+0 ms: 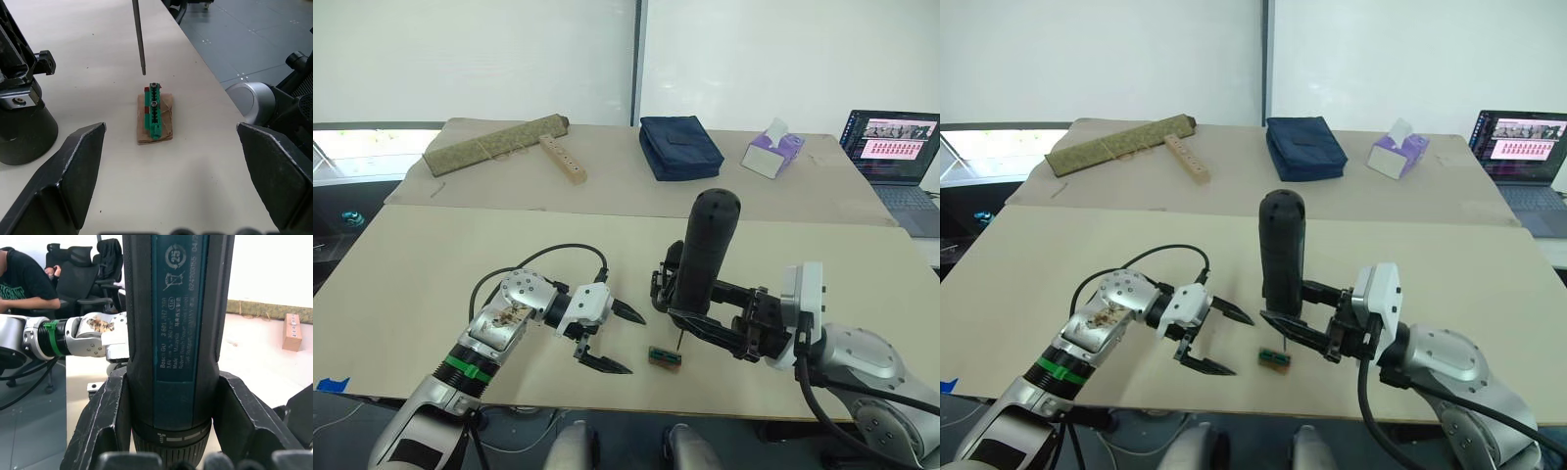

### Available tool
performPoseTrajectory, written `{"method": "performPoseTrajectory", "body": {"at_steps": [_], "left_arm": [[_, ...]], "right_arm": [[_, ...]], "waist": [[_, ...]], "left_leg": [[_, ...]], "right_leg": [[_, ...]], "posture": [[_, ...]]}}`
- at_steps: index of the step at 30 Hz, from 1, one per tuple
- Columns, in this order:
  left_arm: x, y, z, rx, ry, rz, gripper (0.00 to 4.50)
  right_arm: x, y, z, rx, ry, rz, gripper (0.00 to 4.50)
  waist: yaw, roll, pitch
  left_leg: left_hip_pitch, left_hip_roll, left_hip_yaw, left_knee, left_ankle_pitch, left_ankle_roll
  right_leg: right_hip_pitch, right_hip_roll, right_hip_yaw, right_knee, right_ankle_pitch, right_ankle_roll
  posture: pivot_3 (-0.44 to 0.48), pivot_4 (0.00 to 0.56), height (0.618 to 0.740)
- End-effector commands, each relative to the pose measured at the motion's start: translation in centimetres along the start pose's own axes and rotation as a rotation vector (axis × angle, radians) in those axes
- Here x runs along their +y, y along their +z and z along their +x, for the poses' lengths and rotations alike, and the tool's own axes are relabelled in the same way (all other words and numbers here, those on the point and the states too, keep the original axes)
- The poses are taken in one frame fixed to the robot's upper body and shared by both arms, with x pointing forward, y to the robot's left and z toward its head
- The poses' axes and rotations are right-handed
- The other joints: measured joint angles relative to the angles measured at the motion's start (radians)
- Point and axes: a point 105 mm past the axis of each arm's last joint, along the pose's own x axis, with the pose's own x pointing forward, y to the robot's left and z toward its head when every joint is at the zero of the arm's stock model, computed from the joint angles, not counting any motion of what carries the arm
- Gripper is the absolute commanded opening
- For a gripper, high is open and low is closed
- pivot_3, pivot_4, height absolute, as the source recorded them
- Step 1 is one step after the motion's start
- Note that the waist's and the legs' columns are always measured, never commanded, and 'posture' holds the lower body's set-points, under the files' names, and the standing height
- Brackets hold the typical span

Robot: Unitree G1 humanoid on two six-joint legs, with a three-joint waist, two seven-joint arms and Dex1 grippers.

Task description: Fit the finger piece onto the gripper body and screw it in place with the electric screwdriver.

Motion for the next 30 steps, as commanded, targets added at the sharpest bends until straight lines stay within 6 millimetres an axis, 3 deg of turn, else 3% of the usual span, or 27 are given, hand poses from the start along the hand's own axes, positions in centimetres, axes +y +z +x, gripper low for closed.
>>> {"method": "performPoseTrajectory", "body": {"at_steps": [1,30], "left_arm": [[0.07,0.42,0.08,-0.004,-0.008,0.032,4.5],[0.04,-0.17,0.0,-0.002,-0.004,0.025,4.5]], "right_arm": [[0.49,1.71,0.11,-0.059,0.025,-0.052,1.91],[0.33,1.0,0.07,-0.043,0.029,-0.048,1.91]], "waist": [[0.0,0.0,0.0],[0.0,0.0,0.0]], "left_leg": [[0.0,0.0,0.0,0.0,0.0,0.0],[0.0,0.0,0.0,0.0,0.0,0.0]], "right_leg": [[0.0,0.0,0.0,0.0,0.0,0.0],[0.0,0.0,0.0,0.0,0.0,0.0]], "posture": [[0.0,0.15,0.738],[0.0,0.15,0.738]]}}
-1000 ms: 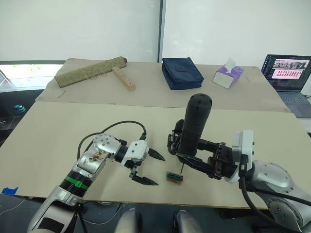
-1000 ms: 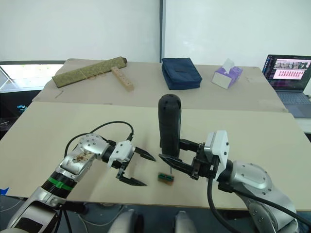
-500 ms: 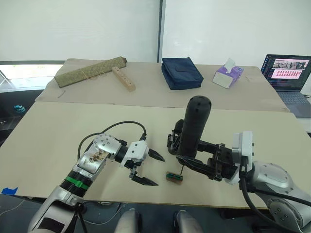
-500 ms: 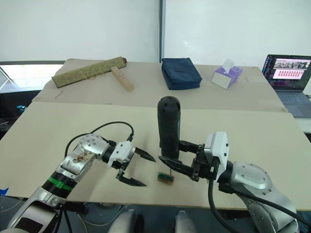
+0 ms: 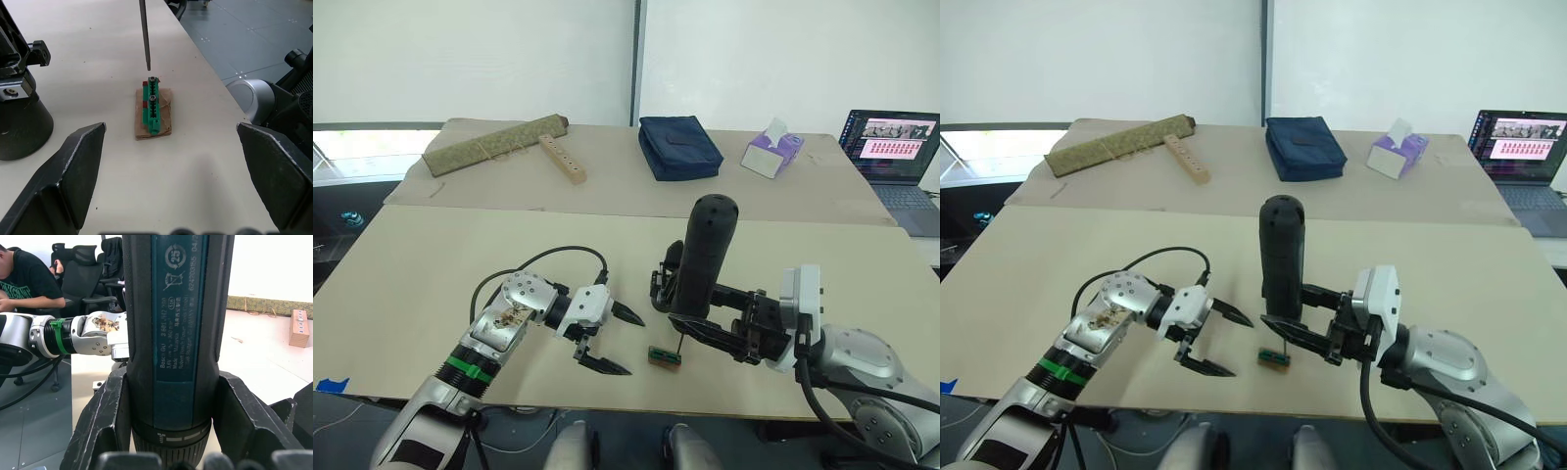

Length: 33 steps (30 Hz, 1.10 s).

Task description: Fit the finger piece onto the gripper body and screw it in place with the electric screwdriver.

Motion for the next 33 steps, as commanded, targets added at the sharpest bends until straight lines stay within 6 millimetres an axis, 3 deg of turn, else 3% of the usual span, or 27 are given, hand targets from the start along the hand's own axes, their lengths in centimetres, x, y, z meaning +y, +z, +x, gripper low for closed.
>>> {"method": "performPoseTrajectory", "body": {"at_steps": [1,33], "left_arm": [[0.11,0.33,-0.07,-0.01,0.0,0.029,4.5],[0.35,0.23,-0.03,-0.012,-0.006,0.037,4.5]], "right_arm": [[0.36,1.3,0.14,-0.048,0.012,-0.059,1.91],[0.23,0.83,0.26,-0.03,0.007,-0.046,1.91]], "waist": [[0.0,0.0,0.0],[0.0,0.0,0.0]], "left_leg": [[0.0,0.0,0.0,0.0,0.0,0.0],[0.0,0.0,0.0,0.0,0.0,0.0]], "right_leg": [[0.0,0.0,0.0,0.0,0.0,0.0],[0.0,0.0,0.0,0.0,0.0,0.0]], "posture": [[0.0,0.15,0.738],[0.0,0.15,0.738]]}}
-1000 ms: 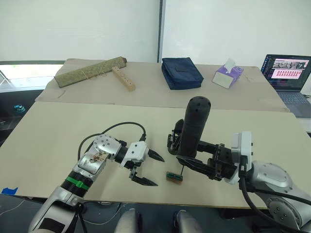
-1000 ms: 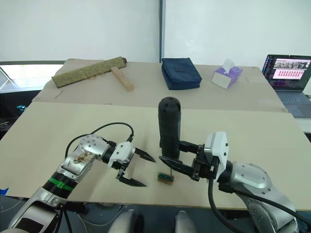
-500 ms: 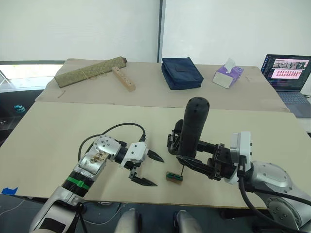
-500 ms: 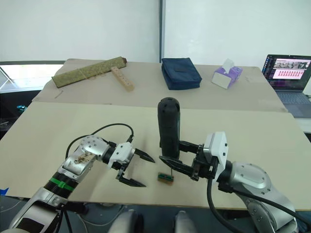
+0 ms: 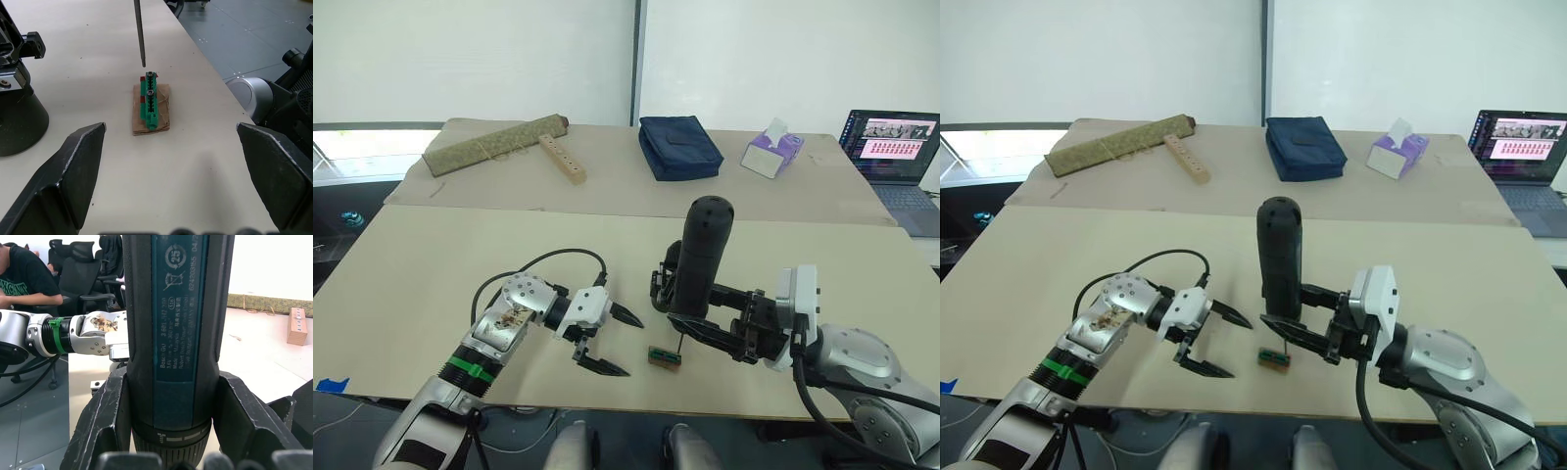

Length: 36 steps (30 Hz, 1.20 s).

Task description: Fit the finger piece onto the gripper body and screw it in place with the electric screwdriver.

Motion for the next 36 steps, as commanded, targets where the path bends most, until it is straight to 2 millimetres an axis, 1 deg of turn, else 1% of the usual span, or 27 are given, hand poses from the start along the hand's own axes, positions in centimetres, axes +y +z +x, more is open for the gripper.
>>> {"method": "performPoseTrajectory", "body": {"at_steps": [1,15,24,36], "left_arm": [[0.37,0.69,-0.14,-0.005,0.004,0.047,4.5],[0.53,0.88,-0.13,-0.006,0.001,0.053,4.5],[0.62,1.06,-0.16,-0.005,0.0,0.055,4.5],[0.69,1.28,-0.2,-0.004,-0.003,0.059,4.5]], "right_arm": [[0.3,1.02,0.13,-0.039,0.011,-0.042,1.91],[0.35,0.99,0.08,-0.033,0.007,-0.037,1.91],[0.46,0.56,-0.1,-0.025,0.009,-0.031,1.91],[0.29,1.07,0.07,-0.042,-0.001,-0.047,1.91]], "waist": [[0.0,0.0,0.0],[0.0,0.0,0.0],[0.0,0.0,0.0],[0.0,0.0,0.0]], "left_leg": [[0.0,0.0,0.0,0.0,0.0,0.0],[0.0,0.0,0.0,0.0,0.0,0.0],[0.0,0.0,0.0,0.0,0.0,0.0],[0.0,0.0,0.0,0.0,0.0,0.0]], "right_leg": [[0.0,0.0,0.0,0.0,0.0,0.0],[0.0,0.0,0.0,0.0,0.0,0.0],[0.0,0.0,0.0,0.0,0.0,0.0],[0.0,0.0,0.0,0.0,0.0,0.0]], "posture": [[0.0,0.15,0.738],[0.0,0.15,0.738],[0.0,0.15,0.738],[0.0,0.15,0.738]]}}
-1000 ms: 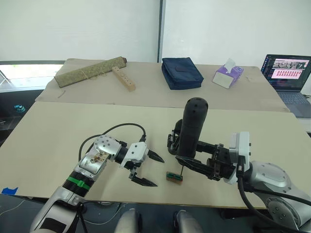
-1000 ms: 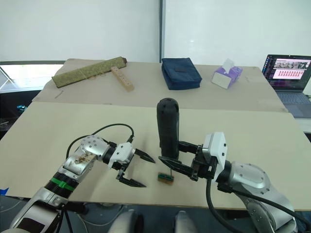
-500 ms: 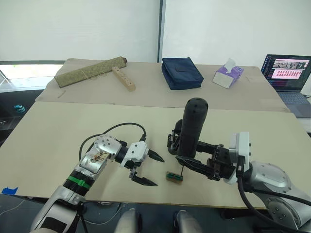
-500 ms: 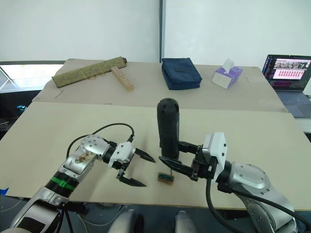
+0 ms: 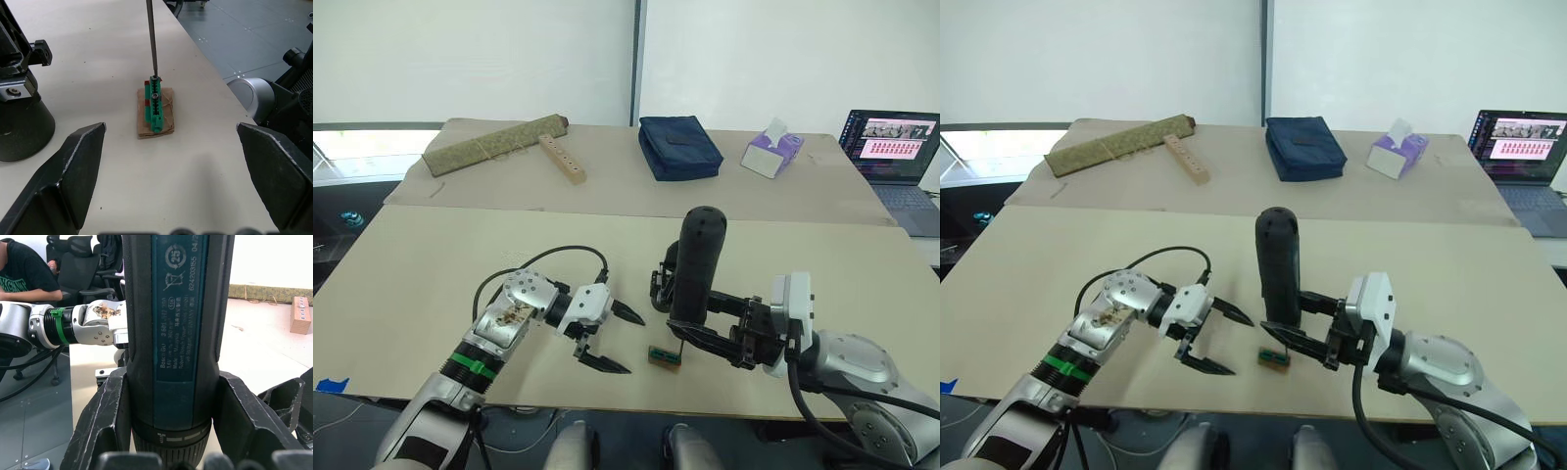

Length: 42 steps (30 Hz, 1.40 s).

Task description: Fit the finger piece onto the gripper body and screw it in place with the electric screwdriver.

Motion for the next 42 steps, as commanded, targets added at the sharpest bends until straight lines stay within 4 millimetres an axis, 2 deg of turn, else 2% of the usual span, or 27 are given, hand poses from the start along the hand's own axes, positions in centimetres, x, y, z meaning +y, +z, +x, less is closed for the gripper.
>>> {"method": "performPoseTrajectory", "body": {"at_steps": [1,42], "left_arm": [[0.31,0.94,-0.12,-0.006,0.0,0.048,4.5],[0.33,1.04,-0.14,-0.011,0.006,0.047,4.5]], "right_arm": [[0.11,1.79,0.17,-0.064,0.007,-0.063,1.91],[0.42,1.04,0.04,-0.036,0.018,-0.05,1.91]], "waist": [[0.0,0.0,0.0],[0.0,0.0,0.0]], "left_leg": [[0.0,0.0,0.0,0.0,0.0,0.0],[0.0,0.0,0.0,0.0,0.0,0.0]], "right_leg": [[0.0,0.0,0.0,0.0,0.0,0.0],[0.0,0.0,0.0,0.0,0.0,0.0]], "posture": [[0.0,0.15,0.738],[0.0,0.15,0.738]]}}
